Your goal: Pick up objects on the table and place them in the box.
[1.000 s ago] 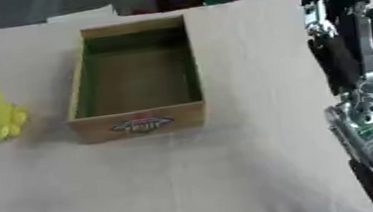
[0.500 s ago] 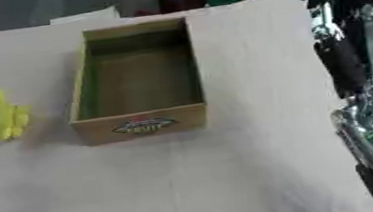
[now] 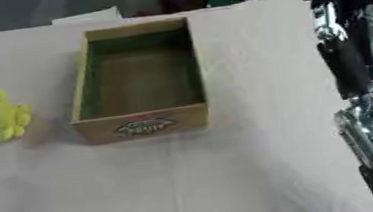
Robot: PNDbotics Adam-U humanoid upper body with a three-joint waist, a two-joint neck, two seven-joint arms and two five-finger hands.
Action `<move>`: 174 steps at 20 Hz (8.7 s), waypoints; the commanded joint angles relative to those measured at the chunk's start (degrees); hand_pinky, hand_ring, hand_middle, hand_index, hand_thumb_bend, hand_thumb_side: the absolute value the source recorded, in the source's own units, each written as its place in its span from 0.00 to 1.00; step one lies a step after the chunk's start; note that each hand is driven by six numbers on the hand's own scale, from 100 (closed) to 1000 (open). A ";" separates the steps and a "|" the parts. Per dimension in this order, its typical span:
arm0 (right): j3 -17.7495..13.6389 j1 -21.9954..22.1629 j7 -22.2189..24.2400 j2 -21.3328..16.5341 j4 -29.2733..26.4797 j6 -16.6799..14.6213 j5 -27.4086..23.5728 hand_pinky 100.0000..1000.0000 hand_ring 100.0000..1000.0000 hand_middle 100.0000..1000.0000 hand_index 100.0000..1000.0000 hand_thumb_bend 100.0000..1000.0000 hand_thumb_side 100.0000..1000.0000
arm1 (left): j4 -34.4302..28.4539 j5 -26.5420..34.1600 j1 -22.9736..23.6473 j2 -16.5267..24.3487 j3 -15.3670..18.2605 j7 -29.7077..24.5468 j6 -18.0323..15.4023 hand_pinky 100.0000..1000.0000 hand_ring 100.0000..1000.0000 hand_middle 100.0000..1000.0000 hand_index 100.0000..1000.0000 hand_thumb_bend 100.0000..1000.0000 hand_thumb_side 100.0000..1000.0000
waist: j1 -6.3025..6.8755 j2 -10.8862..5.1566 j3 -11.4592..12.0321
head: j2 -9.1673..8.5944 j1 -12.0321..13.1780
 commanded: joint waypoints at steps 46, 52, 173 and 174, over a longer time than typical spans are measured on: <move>1.63 -1.94 1.42 0.03 -1.13 0.78 0.62 0.89 0.76 0.54 0.82 0.00 0.53 | 16.88 0.14 -15.96 -6.72 -3.05 -0.26 -1.75 0.53 0.75 0.81 1.00 0.22 0.26 | 1.10 3.72 -3.54 | -3.49 4.33; 1.59 -1.83 1.40 0.23 -1.13 0.83 0.61 0.89 0.76 0.54 0.82 0.00 0.53 | 17.82 0.54 -16.22 -7.44 -3.06 0.64 -1.74 0.46 0.69 0.72 0.98 0.00 0.15 | 1.10 3.71 -3.70 | -3.46 4.58; 6.69 -11.41 11.33 4.73 -1.13 1.28 -8.07 0.89 0.76 0.53 0.83 0.00 0.53 | 32.23 -22.49 -46.34 -31.24 3.18 18.66 14.65 0.28 0.49 0.41 0.60 0.00 0.23 | 0.00 5.21 -18.88 | -6.08 17.81; 6.68 -11.31 11.23 4.79 -1.13 1.34 -8.01 0.90 0.77 0.53 0.83 0.00 0.53 | 32.74 -23.07 -46.17 -31.61 2.99 18.09 14.10 0.29 0.50 0.42 0.61 0.00 0.22 | 0.03 5.24 -18.80 | -5.99 17.67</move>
